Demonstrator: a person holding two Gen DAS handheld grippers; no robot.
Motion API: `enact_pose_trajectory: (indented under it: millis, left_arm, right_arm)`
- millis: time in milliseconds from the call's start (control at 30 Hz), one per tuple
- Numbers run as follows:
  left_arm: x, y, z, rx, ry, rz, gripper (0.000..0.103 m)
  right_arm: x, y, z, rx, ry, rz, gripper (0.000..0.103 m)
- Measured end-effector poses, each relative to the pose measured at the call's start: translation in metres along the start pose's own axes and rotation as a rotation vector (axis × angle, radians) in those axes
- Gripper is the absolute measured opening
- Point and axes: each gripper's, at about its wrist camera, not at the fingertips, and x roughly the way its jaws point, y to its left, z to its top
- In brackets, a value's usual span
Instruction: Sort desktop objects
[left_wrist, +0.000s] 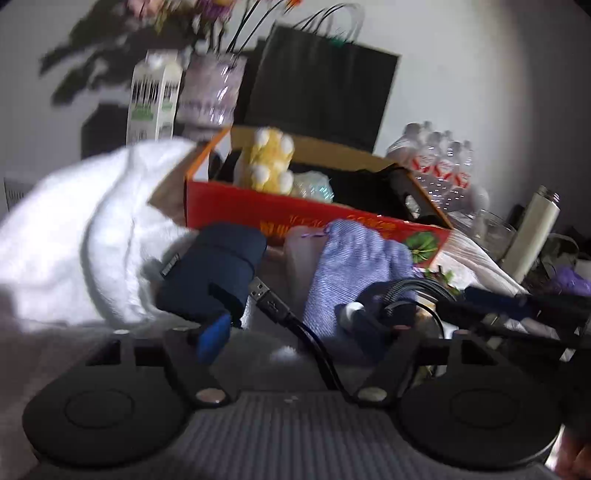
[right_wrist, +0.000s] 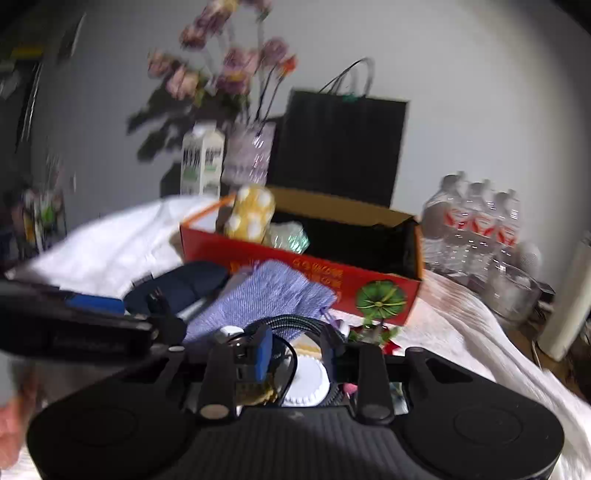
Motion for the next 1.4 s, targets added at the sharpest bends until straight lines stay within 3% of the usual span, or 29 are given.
enact_pose_trajectory:
  millis: [100, 133, 200, 300, 433, 533, 733, 900, 1133, 1300, 1400]
  left_arm:
    - [0.013, 0.009, 0.001, -0.057, 0.033, -0.022, 0.027]
    - [0.013, 0.011, 0.000, -0.062, 0.041, -0.037, 0.025]
    - [0.005, 0.013, -0.001, -0.079, 0.030, -0.045, 0.022]
    - [-0.017, 0.013, 0.000, -0.089, -0.017, -0.054, 0.013]
    - [-0.056, 0.017, 0.005, -0.130, -0.068, -0.102, 0.012]
    - [-0.085, 0.012, 0.010, -0.099, -0.109, -0.099, 0.011]
    - [-0.126, 0.006, 0.016, -0.087, -0.116, -0.130, 0.011]
    - [-0.162, 0.010, 0.008, -0.104, -0.144, -0.162, 0.011]
    - [-0.194, 0.010, -0.001, -0.104, -0.166, -0.149, 0.011]
    - [-0.200, 0.004, -0.004, -0.079, -0.164, -0.162, 0.011]
    - [-0.195, -0.005, 0.010, -0.030, -0.148, -0.186, 0.011]
  right_arm:
    - [0.016, 0.006, -0.004, -0.036, 0.018, 0.007, 0.023]
    - [0.020, 0.009, -0.006, -0.046, 0.010, -0.005, 0.021]
    - [0.020, 0.014, -0.007, -0.071, -0.012, -0.044, 0.007]
    - [0.011, 0.010, -0.007, -0.025, -0.034, -0.021, 0.003]
    - [-0.025, 0.006, -0.002, 0.030, -0.128, -0.042, 0.002]
    - [-0.061, 0.004, 0.001, 0.077, -0.198, -0.039, 0.002]
    - [-0.118, 0.003, 0.000, 0.135, -0.275, -0.021, 0.002]
    - [-0.157, 0.000, -0.007, 0.185, -0.285, -0.002, 0.002]
    - [-0.182, 0.006, -0.030, 0.225, -0.241, 0.048, 0.002]
    - [-0.188, 0.010, -0.038, 0.220, -0.239, 0.056, 0.002]
    - [-0.187, 0.008, -0.031, 0.193, -0.245, 0.051, 0.002]
